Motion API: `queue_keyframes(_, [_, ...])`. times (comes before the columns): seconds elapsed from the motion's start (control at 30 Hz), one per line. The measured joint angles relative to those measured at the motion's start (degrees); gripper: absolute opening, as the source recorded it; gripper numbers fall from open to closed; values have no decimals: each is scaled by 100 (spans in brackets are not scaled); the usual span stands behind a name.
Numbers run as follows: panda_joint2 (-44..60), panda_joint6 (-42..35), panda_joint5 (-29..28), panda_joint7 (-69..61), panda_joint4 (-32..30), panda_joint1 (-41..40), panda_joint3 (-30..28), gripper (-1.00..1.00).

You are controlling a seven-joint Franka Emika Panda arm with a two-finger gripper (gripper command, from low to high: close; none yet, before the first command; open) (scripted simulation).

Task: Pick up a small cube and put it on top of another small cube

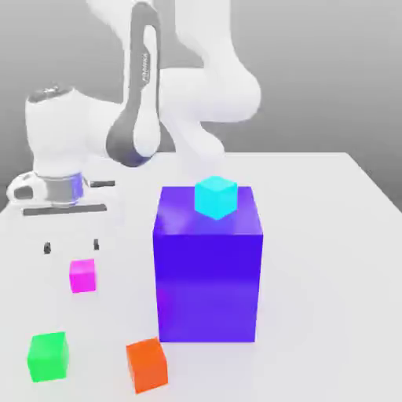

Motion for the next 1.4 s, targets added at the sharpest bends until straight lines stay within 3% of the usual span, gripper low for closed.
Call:
queue_keyframes(0.1, [413,256,1146,-865,82,-205,507,0])
queue_keyframes(0.23, [911,565,2472,-1846,239,-1006,1622,0])
queue_keyframes(0.43, [1594,1107,3519,-2632,411,-2403,3284,0])
queue_keyframes(0.47, [1654,1163,3554,-2657,419,-2529,3420,-100])
queue_keyframes(0.67, [1683,1175,3584,-2679,425,-2593,3491,-100])
queue_keyframes(0.8, [1361,911,3184,-2383,358,-2031,2824,-100])
queue_keyframes(1.0, [653,422,1606,-1212,146,-1038,1431,-100])
queue_keyframes(1.2, [-82,-74,-122,56,-61,-1325,1214,-100])
queue_keyframes(1.4, [250,-812,33,794,942,-898,1495,-100])
